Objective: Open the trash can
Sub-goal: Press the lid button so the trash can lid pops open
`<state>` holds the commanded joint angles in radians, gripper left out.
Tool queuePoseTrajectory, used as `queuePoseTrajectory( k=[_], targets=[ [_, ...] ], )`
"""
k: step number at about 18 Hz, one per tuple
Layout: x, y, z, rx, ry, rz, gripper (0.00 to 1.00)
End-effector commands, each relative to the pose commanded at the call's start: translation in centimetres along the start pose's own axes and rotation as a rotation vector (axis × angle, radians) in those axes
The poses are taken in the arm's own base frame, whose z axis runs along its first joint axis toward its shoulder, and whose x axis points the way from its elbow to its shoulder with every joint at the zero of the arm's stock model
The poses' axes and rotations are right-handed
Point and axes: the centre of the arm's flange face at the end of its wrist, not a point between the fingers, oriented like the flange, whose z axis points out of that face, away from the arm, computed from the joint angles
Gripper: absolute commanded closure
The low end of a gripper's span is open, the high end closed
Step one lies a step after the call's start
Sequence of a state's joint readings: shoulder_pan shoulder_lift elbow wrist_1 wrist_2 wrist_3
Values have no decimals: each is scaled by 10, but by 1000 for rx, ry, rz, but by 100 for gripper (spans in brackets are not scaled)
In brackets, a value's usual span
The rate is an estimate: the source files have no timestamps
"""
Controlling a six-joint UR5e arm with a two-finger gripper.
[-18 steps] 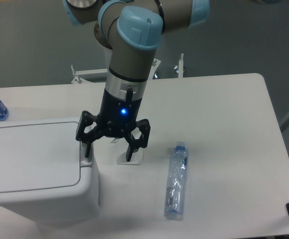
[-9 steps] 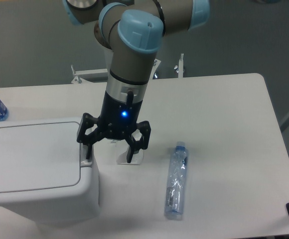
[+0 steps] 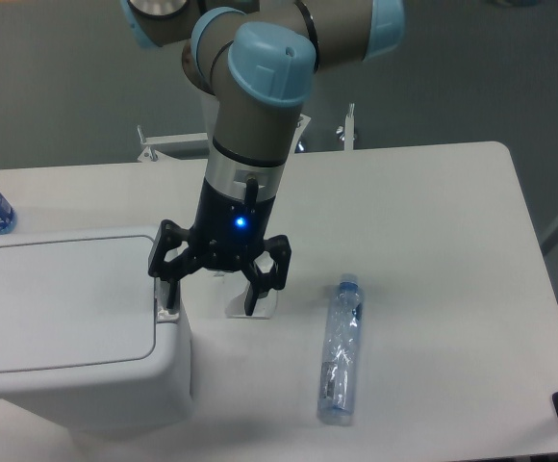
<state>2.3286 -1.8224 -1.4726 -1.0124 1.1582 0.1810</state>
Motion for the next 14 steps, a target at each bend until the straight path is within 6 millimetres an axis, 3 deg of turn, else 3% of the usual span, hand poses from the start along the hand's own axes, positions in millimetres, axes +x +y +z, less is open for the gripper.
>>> queuePoseTrajectory(
  k=[9,12,14],
  targets=[
    [1,-2,-3,7,-3,3,0],
    [7,-27,-36,83,-20,37,0],
    [-4,-44,-66,139,-61,48,0]
  ],
)
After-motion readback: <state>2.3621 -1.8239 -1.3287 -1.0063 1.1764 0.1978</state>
